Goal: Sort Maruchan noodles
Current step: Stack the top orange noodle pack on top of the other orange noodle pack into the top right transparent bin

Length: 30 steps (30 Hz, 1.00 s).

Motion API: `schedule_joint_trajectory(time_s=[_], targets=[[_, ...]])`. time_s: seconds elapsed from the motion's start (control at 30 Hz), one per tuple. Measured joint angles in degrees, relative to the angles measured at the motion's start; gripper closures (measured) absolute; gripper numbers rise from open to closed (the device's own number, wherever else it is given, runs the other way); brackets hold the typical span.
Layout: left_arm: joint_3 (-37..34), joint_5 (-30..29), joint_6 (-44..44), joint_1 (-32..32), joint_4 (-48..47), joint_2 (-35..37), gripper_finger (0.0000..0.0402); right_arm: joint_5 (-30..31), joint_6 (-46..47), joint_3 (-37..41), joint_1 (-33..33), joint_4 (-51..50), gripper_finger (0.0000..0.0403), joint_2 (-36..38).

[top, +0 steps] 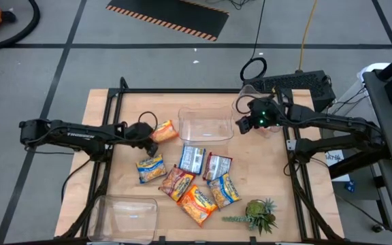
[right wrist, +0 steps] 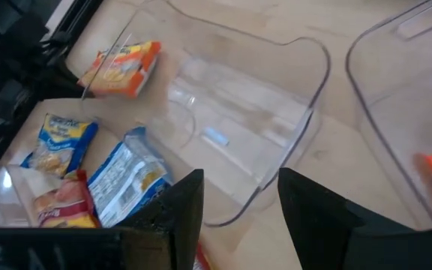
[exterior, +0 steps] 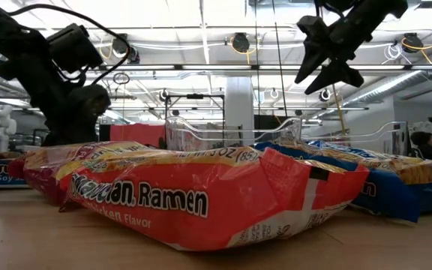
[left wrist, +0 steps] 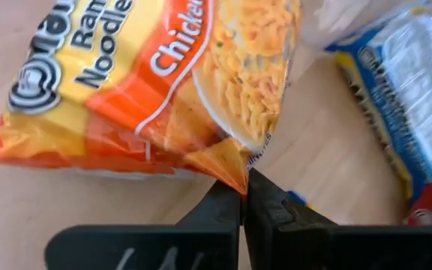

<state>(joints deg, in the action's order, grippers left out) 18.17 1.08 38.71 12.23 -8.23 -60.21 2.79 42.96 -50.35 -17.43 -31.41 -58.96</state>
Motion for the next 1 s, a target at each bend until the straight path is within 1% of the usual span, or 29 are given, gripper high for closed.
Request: schedule_joint_trajectory(time_s=[0.27,0.43,0.57,0.7,0.87,1.0], targets=[[0.0,-0.3,0.7,0.0,2.4,5.3,0.0399,0.1,1.4,0.0,1.5,1.9,0.0236,0.0],[0.3,-1.6,0.4,0.0,2.5,10.4,0.0400,0.3,1.3,0.0,1.3,7.1,0.0236,0.0],[2.2,-4.3,-0.9,0.0,2.3,13.6,0.0400,0.4,-0.7,0.0,0.5,11.4,0.0236,-0.1],[5.3,-7.1,-5.3,0.0,2.2,14.5,0.0400,0.4,-2.6,0.0,-0.7,13.1,0.0236,-0.4],[9.6,-8.6,-10.6,0.1,2.4,14.5,0.0400,-0.4,-4.0,0.1,-2.0,14.8,0.0236,-0.8],[12.7,-8.2,-11.0,0.1,2.4,14.5,0.0401,-1.7,-9.7,0.0,-1.2,22.0,0.0231,-0.7]])
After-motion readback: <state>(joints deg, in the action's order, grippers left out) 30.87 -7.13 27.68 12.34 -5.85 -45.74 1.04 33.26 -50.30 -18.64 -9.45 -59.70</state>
